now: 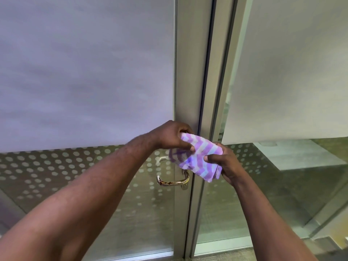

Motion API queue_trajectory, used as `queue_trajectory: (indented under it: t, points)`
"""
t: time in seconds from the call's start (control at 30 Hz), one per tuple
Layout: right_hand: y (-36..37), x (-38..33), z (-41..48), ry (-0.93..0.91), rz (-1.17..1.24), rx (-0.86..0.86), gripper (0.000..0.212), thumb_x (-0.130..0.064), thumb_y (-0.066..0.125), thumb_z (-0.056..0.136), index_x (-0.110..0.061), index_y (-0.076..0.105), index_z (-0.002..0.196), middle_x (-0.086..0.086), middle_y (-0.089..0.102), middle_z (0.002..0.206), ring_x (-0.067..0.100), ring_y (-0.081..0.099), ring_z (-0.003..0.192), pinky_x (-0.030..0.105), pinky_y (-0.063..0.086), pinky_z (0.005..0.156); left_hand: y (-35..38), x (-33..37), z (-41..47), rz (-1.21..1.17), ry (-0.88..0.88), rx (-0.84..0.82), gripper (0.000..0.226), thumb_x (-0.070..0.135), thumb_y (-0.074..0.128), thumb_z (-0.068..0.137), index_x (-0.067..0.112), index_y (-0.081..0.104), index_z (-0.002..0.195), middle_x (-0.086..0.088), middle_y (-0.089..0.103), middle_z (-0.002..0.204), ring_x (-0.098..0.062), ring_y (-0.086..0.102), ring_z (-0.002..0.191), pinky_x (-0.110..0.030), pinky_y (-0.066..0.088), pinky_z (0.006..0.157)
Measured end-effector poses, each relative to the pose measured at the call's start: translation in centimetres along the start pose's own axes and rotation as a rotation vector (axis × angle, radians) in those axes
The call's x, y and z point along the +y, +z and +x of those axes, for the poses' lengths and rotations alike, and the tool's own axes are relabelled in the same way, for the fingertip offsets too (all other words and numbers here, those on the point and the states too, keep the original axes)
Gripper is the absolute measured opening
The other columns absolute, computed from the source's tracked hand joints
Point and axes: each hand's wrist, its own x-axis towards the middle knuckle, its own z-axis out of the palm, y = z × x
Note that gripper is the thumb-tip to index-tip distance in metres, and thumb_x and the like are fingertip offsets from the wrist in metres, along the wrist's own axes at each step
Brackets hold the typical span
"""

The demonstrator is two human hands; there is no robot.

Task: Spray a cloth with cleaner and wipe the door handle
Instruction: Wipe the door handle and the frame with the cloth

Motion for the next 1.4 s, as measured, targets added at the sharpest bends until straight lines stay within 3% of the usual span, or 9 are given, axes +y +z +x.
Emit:
queue_trajectory:
  t: [0.23, 0.4, 0.53, 0.67, 0.8, 0.97, 1.17, 1.27, 1.4]
  points:
    - [0.9, 0.8, -0.2, -0.078, 0.414, -0.121, 0.075, -0.012, 0.086, 0.071, 0.002, 0.057, 0.138, 0.033, 0.062, 0.136, 0.048, 0.064, 0.119, 0.065, 0.054, 0.096, 0.1, 0.2, 0.9, -0.076, -0.033, 0.04, 0.028, 0.036, 0.087, 0.079, 0.019, 0.075, 0.097, 0.006, 0.076, 0.091, -0.012, 0.071, 0.084, -0.03, 0.054, 0.074]
    - [2.3, 2.7, -0.6, -0.11, 0.635, -0.144, 0.084, -0.02, 0.097, 0.057, -0.005, 0.067, 0.134, 0.019, 0.066, 0.136, 0.04, 0.063, 0.124, 0.058, 0.054, 0.1, 0.6, -0.4, 1.0, -0.26, -0.048, 0.166, 0.025, 0.032, 0.086, 0.082, 0.015, 0.073, 0.096, -0.001, 0.077, 0.091, -0.012, 0.07, 0.08, -0.028, 0.051, 0.071]
    - [3.5, 2.0, -0.1, -0.149, 0.479, 0.108, 0.039, -0.006, 0.07, 0.074, -0.008, 0.076, 0.113, 0.016, 0.075, 0.108, 0.037, 0.072, 0.098, 0.06, 0.054, 0.088, 1.5, -0.9, 0.7, -0.014, 0.024, 0.278, 0.037, 0.042, 0.079, 0.086, 0.023, 0.068, 0.116, 0.005, 0.072, 0.108, -0.012, 0.067, 0.094, -0.031, 0.054, 0.081]
    - [2.8, 1.1, 0.4, -0.443, 0.133, 0.504, 0.027, -0.011, 0.068, 0.067, -0.005, 0.069, 0.094, 0.009, 0.065, 0.082, 0.022, 0.061, 0.074, 0.037, 0.05, 0.073, 0.1, -1.4, 0.4, 0.374, 0.408, 0.778, 0.022, 0.025, 0.069, 0.092, 0.012, 0.071, 0.11, -0.006, 0.07, 0.108, -0.027, 0.064, 0.099, -0.038, 0.048, 0.081]
    - [4.4, 1.3, -0.4, -0.761, -0.406, 0.762, 0.032, -0.02, 0.078, 0.074, 0.0, 0.062, 0.094, 0.0, 0.06, 0.078, -0.003, 0.052, 0.065, 0.013, 0.044, 0.065, -1.4, -2.3, 1.1, 0.534, 0.477, 0.912, 0.029, 0.019, 0.063, 0.091, 0.01, 0.069, 0.118, -0.016, 0.062, 0.136, -0.035, 0.055, 0.13, -0.047, 0.04, 0.104]
    - [5.8, 4.5, 0.6, -0.948, -0.752, 0.501, 0.049, -0.009, 0.083, 0.079, -0.008, 0.069, 0.126, 0.002, 0.073, 0.116, 0.016, 0.071, 0.1, 0.029, 0.055, 0.091, -2.4, -4.3, 2.1, 0.615, 0.484, 0.842, 0.041, 0.014, 0.058, 0.094, 0.008, 0.062, 0.134, -0.02, 0.045, 0.157, -0.038, 0.036, 0.15, -0.052, 0.022, 0.126]
    - [5.8, 8.3, 2.1, -0.809, -0.887, 0.355, 0.051, -0.008, 0.084, 0.078, -0.011, 0.069, 0.127, 0.002, 0.074, 0.12, 0.023, 0.072, 0.106, 0.041, 0.057, 0.089, -2.4, -5.5, 2.7, 0.669, 0.511, 0.821, 0.041, 0.015, 0.05, 0.099, 0.005, 0.059, 0.138, -0.022, 0.045, 0.156, -0.041, 0.036, 0.15, -0.052, 0.016, 0.127]
    - [5.7, 9.0, 2.4, -0.636, -0.878, 0.332, 0.054, -0.028, 0.089, 0.077, -0.024, 0.069, 0.126, -0.009, 0.074, 0.118, 0.013, 0.071, 0.105, 0.032, 0.057, 0.089, -2.4, -5.5, 2.8, 0.682, 0.512, 0.825, 0.042, 0.018, 0.045, 0.102, 0.005, 0.058, 0.139, -0.023, 0.045, 0.156, -0.041, 0.037, 0.149, -0.053, 0.015, 0.128]
    - [6.1, 9.0, 1.8, -0.586, -0.863, 0.428, 0.059, -0.019, 0.093, 0.069, -0.032, 0.067, 0.12, -0.009, 0.076, 0.11, 0.015, 0.073, 0.095, 0.019, 0.052, 0.081, -2.2, -5.5, 3.0, 0.698, 0.517, 0.844, 0.042, 0.016, 0.051, 0.1, 0.005, 0.057, 0.14, -0.022, 0.045, 0.157, -0.041, 0.036, 0.15, -0.052, 0.013, 0.128]
